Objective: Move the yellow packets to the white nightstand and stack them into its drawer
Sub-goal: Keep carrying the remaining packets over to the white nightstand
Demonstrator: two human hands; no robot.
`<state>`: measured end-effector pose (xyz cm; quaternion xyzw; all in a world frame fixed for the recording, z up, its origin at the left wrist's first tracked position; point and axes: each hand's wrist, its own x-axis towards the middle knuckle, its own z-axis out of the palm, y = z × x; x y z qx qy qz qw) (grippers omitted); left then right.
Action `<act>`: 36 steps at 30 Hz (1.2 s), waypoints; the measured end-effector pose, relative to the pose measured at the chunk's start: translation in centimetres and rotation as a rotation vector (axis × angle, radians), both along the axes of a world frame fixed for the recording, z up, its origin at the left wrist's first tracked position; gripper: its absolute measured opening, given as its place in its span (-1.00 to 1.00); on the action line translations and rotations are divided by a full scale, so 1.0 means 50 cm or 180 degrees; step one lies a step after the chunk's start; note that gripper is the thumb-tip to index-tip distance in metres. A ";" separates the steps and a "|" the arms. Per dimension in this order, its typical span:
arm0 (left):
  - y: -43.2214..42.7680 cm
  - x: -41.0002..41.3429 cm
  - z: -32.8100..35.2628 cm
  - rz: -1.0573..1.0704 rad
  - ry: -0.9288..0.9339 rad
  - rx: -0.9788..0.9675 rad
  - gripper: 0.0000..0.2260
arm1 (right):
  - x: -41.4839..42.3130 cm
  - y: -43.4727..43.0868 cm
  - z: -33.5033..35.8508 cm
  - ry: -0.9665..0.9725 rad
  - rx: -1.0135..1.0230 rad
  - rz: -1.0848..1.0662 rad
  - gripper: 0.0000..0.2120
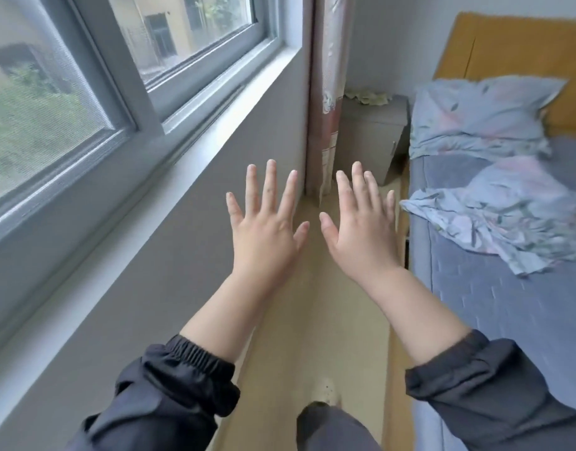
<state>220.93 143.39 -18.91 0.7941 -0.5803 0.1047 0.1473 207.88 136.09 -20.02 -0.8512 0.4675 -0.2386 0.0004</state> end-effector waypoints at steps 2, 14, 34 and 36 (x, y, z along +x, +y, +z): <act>-0.098 0.024 -0.014 -0.0090 -0.0026 0.0030 -0.34 | 0.021 -0.095 -0.012 -0.0035 0.0004 -0.0080 -0.33; -0.797 0.075 -0.031 -0.0400 0.0029 -0.0129 -0.35 | 0.061 -0.752 -0.034 0.0003 0.0182 -0.0486 -0.32; -1.874 0.200 -0.050 -0.0972 0.0025 -0.0081 -0.33 | 0.182 -1.769 -0.023 0.0283 0.0207 -0.1094 -0.39; -1.962 0.203 -0.051 -0.1035 0.0030 -0.0042 -0.34 | 0.183 -1.852 -0.024 0.0286 0.0254 -0.1162 -0.39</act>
